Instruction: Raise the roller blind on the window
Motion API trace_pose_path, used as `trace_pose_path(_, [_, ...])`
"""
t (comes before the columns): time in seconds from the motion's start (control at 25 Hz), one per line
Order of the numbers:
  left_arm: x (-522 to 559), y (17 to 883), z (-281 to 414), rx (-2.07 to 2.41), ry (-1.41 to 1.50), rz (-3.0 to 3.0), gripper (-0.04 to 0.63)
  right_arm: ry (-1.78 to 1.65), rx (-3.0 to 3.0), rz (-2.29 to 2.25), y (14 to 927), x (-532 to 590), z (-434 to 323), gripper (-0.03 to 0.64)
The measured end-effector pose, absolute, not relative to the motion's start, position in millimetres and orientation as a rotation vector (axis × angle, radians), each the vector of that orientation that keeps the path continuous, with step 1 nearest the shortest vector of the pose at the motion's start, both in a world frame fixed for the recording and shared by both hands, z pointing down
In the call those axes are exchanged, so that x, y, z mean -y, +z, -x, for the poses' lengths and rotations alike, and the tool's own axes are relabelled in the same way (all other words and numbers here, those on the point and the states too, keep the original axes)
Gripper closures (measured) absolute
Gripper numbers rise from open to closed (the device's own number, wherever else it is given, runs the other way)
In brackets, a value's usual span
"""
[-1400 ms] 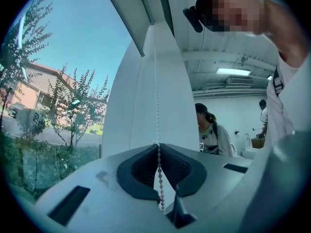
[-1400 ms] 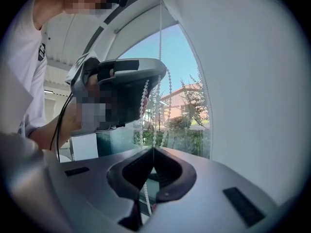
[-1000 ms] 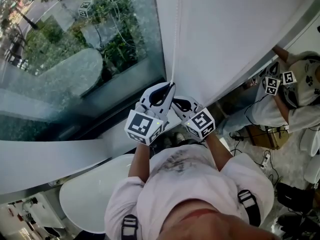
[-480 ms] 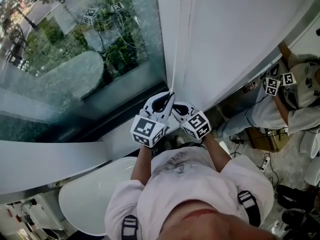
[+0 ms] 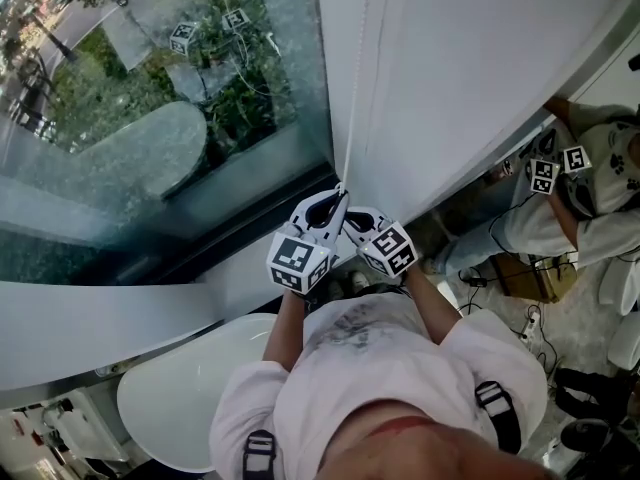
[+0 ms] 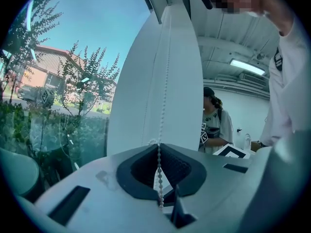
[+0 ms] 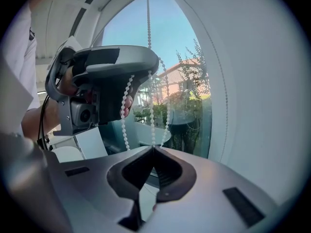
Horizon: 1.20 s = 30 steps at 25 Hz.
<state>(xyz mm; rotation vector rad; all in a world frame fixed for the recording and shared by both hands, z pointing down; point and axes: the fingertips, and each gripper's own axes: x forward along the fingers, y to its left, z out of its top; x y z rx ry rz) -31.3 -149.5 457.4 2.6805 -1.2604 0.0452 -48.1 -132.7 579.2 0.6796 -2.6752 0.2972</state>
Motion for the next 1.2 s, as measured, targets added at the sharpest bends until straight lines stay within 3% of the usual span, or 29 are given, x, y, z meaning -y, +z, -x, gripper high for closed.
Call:
trace_pose_path(0.44, [140.5,473.1,27.6,1.240,0.067,-2.649,0.586,0.337,2.628,-0.679,594.3,124.6,42.5,0.555])
trace_pose_path(1.2, [139.4,462.3,35.6,1.265,0.013,-2.689,0.583,0.102,2.669,-0.748,555.4,125.2,35.4,0.552])
